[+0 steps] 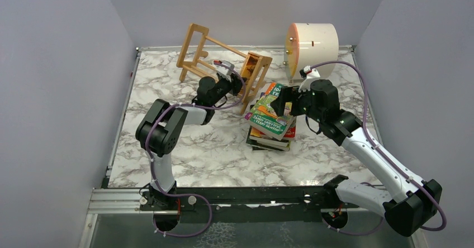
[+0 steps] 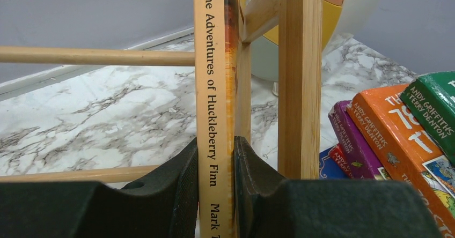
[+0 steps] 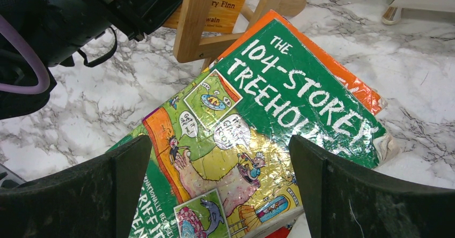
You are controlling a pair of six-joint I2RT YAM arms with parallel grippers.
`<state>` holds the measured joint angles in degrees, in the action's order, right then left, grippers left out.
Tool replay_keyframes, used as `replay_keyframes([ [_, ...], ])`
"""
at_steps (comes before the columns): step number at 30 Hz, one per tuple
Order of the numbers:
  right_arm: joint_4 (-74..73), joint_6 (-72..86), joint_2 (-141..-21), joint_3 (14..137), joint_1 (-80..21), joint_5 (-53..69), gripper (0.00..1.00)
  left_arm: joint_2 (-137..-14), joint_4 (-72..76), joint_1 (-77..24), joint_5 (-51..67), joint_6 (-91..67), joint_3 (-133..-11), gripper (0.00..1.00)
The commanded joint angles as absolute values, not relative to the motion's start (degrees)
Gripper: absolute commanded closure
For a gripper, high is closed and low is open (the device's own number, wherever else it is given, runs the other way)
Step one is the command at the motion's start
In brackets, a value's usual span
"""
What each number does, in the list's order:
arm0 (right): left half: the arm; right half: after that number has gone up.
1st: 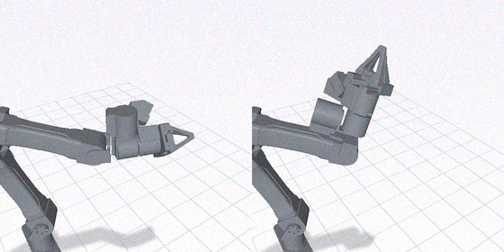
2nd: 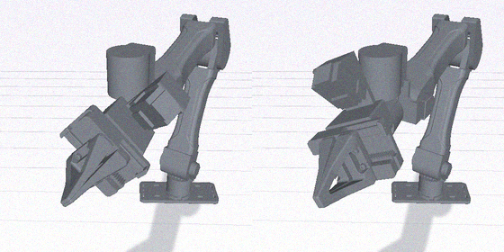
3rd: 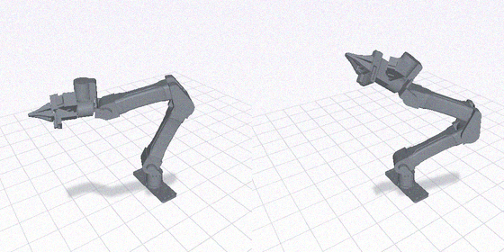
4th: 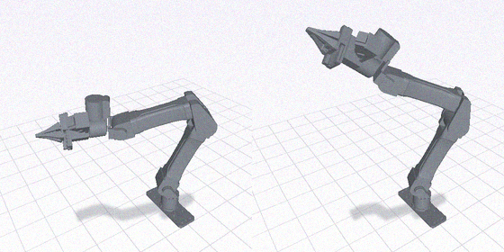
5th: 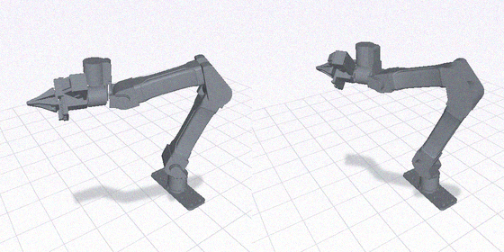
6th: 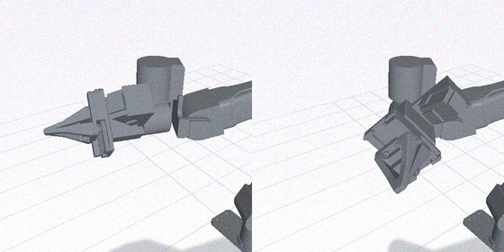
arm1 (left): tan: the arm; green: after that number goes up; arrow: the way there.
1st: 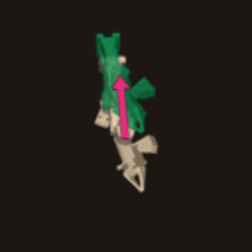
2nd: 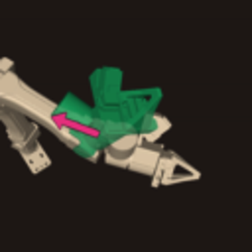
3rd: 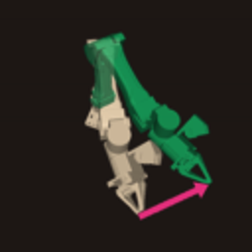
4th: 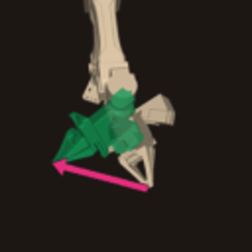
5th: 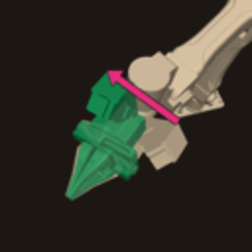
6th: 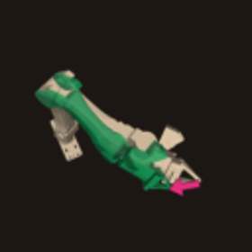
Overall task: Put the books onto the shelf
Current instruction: Place the book on the shelf.
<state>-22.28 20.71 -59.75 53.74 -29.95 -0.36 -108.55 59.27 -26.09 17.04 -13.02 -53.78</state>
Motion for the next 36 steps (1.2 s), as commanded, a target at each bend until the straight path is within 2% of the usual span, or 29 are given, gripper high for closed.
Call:
replay_keyframes([
  [1, -23.6, 20.9, -60.3, 54.1, -30.1, -2.0, 0.01, -109.5, 66.0, -26.7, 19.5, -13.6, -53.4, 1.0],
  [23, -24.0, 21.0, -59.3, 53.8, -30.1, -2.5, 0.01, -112.3, 66.8, -28.8, 20.4, -14.4, -54.5, 0.99],
  [33, -23.8, 21.1, -58.9, 53.4, -30.1, -2.3, 0.0, -110.4, 65.4, -28.7, 21.3, -14.0, -53.8, 0.63],
  [36, -23.8, 21.3, -58.6, 53.1, -30.2, -2.2, 0.01, -109.6, 64.8, -28.7, 21.4, -13.7, -53.6, 0.57],
])
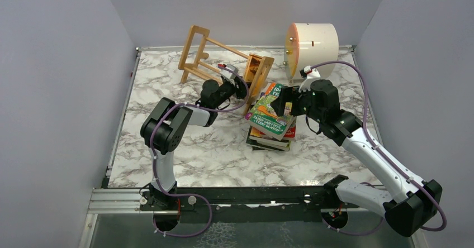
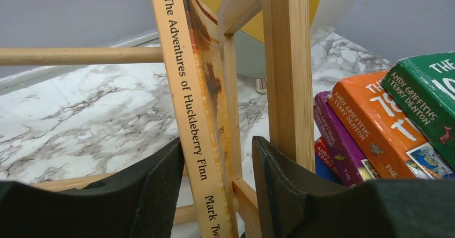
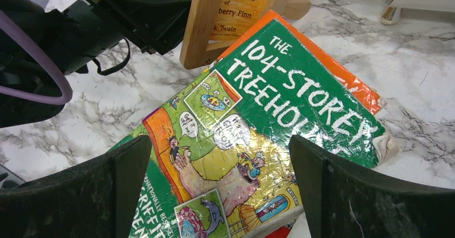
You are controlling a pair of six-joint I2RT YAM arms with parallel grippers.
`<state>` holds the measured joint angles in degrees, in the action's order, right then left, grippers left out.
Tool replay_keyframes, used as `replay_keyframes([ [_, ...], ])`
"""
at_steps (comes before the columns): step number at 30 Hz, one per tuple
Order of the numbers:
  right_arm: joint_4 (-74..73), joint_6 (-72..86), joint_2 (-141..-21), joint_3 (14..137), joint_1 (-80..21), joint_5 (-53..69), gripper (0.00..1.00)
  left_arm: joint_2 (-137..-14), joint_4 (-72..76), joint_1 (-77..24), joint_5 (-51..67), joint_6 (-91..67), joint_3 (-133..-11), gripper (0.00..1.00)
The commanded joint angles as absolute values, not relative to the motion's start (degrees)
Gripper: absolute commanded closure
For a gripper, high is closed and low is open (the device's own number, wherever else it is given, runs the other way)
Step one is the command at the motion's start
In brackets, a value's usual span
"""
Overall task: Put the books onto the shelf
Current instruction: Place the book on the shelf.
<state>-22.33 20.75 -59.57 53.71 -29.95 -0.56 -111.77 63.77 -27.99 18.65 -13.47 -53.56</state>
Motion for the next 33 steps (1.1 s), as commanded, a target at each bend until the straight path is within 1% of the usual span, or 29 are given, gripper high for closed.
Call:
replay_keyframes([
  [1, -23.7, 21.3, -58.5, 53.0, -30.1, -2.2, 0.0, -109.3, 64.6, -28.7, 21.4, -13.5, -53.4, 0.57],
  [15, -23.6, 21.5, -57.3, 52.4, -30.1, -2.4, 0.01, -107.6, 63.5, -28.7, 22.2, -13.5, -53.3, 0.56],
  [33, -24.0, 21.7, -56.3, 52.0, -30.1, -2.6, 0.0, -107.6, 64.2, -28.7, 27.4, -14.6, -54.0, 0.56],
])
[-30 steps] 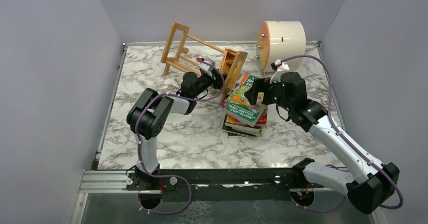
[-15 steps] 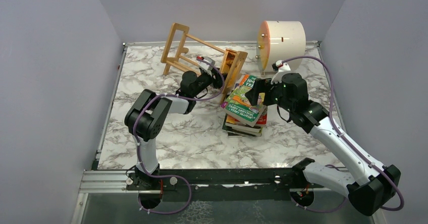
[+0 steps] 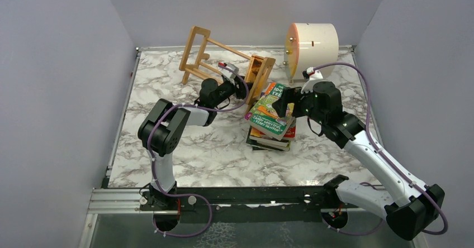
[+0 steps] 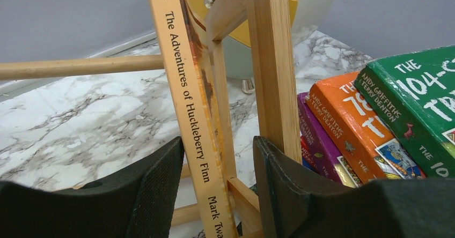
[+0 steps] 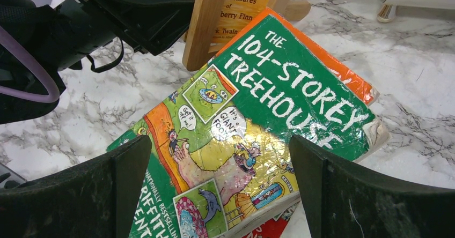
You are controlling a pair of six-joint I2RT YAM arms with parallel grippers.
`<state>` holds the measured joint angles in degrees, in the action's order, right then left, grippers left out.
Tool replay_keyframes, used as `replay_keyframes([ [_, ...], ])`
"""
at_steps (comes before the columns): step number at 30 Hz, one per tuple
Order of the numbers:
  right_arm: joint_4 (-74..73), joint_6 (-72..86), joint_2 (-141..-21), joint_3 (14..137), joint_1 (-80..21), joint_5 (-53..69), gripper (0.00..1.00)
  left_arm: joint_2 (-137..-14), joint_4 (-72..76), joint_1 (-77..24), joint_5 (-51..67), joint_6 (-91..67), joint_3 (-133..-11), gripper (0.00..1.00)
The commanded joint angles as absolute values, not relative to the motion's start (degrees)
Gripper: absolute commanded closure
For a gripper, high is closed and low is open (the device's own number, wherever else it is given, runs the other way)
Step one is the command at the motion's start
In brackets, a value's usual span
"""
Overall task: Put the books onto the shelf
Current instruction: Place the book on the shelf.
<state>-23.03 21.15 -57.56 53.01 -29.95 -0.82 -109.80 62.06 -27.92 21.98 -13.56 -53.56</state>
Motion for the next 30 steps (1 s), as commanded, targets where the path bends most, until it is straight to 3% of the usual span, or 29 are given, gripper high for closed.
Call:
replay_keyframes([
  [1, -24.0, 21.7, -56.3, 52.1, -30.1, -2.6, 0.0, -107.7, 64.1, -28.7, 27.3, -14.7, -54.1, 0.56],
  [30, -24.2, 21.2, -57.6, 52.6, -30.1, -3.2, 0.0, -113.3, 60.3, -26.4, 23.5, -15.6, -57.9, 0.56],
])
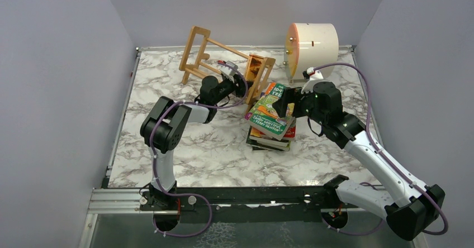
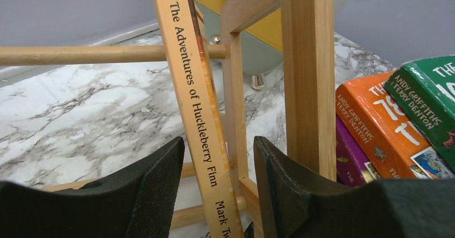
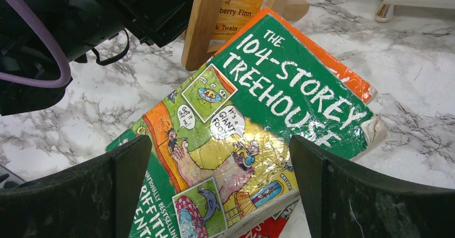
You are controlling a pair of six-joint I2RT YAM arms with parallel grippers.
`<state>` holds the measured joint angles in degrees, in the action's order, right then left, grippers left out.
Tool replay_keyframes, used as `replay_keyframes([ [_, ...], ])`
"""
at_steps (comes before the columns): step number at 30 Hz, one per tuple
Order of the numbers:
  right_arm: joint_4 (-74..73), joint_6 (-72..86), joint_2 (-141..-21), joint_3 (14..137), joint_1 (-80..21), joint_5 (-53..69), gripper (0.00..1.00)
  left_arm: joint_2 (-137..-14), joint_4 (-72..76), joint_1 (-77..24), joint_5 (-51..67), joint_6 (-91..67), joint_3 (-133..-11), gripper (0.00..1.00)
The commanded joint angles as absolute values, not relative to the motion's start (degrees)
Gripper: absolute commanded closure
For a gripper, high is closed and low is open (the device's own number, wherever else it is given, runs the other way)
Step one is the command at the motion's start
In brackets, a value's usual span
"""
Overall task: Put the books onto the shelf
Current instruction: Place the book on the shelf.
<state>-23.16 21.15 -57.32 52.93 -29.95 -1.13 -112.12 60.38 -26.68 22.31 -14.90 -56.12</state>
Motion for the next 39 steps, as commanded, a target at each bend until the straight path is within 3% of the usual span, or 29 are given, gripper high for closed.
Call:
replay_keyframes([
  [1, -24.3, 21.1, -57.6, 52.7, -30.2, -3.3, 0.01, -113.3, 60.3, -26.4, 23.6, -15.8, -57.9, 0.56],
  [3, -24.2, 21.1, -57.6, 52.6, -30.2, -3.3, 0.0, -113.4, 60.3, -26.4, 23.7, -15.9, -57.9, 0.6],
  [7, -24.3, 21.2, -57.6, 52.6, -30.1, -3.3, 0.0, -113.4, 60.4, -26.4, 23.9, -16.3, -57.9, 0.77],
  [21, -24.2, 21.3, -57.4, 52.4, -30.1, -3.3, 0.0, -111.1, 60.3, -26.5, 21.5, -16.6, -56.3, 0.85],
  [23, -24.1, 21.3, -57.3, 52.3, -30.1, -3.3, 0.0, -110.9, 60.3, -26.6, 22.2, -16.5, -56.3, 0.81],
  [26, -24.1, 21.3, -57.3, 52.3, -30.2, -3.2, 0.01, -110.7, 60.3, -26.9, 22.7, -16.7, -56.3, 0.65],
  [29, -24.2, 21.3, -57.2, 52.3, -30.1, -3.2, 0.0, -110.2, 60.3, -27.0, 22.9, -16.7, -56.0, 0.56],
  [33, -24.2, 21.4, -56.9, 52.1, -30.1, -3.2, 0.0, -108.7, 60.2, -27.0, 22.6, -15.7, -54.9, 0.5],
  [39, -24.0, 21.5, -56.7, 52.0, -30.2, -2.8, 0.01, -108.1, 60.1, -27.0, 23.3, -15.5, -54.7, 0.49],
])
